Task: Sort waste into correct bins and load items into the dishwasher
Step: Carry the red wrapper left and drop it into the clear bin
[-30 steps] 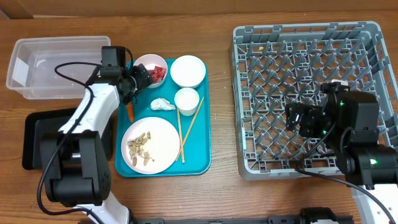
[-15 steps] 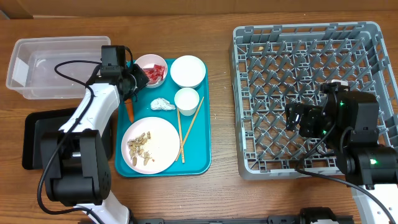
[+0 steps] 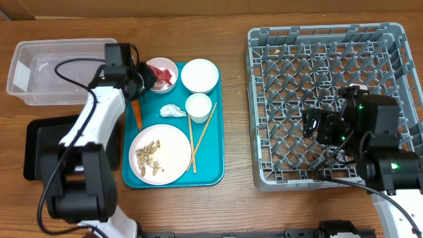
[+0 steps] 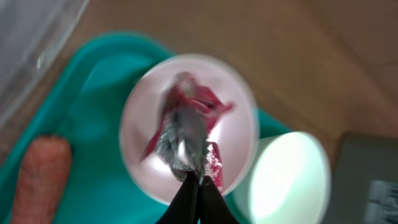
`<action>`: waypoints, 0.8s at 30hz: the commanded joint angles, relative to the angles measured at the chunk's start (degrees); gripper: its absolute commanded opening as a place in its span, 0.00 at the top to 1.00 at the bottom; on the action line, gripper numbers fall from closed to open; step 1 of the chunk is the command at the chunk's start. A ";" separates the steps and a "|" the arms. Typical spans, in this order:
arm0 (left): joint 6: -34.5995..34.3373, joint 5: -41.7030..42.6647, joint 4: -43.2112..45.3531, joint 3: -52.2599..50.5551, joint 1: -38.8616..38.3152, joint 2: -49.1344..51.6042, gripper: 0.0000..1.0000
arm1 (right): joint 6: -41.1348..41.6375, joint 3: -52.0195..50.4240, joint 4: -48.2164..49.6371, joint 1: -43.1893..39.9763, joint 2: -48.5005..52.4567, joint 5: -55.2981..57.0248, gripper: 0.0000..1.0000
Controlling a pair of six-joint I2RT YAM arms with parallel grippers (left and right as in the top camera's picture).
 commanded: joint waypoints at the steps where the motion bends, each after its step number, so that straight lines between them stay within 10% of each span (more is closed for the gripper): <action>1: 5.99 -2.95 0.22 6.05 -0.07 -8.55 0.96 | -0.17 1.70 0.20 -0.26 -0.24 -0.11 0.00; 17: 7.74 -21.75 -5.81 7.21 11.72 -7.48 0.95 | -0.15 1.70 0.17 -0.26 -0.24 -0.13 0.00; 20: 7.74 -19.34 -5.88 7.21 11.87 -6.54 0.51 | -0.15 1.70 0.17 -0.26 -0.24 -0.11 0.00; 24: 7.76 -11.91 -4.39 7.37 11.85 -7.10 0.50 | -0.15 1.70 0.17 -0.26 -0.24 -0.11 0.00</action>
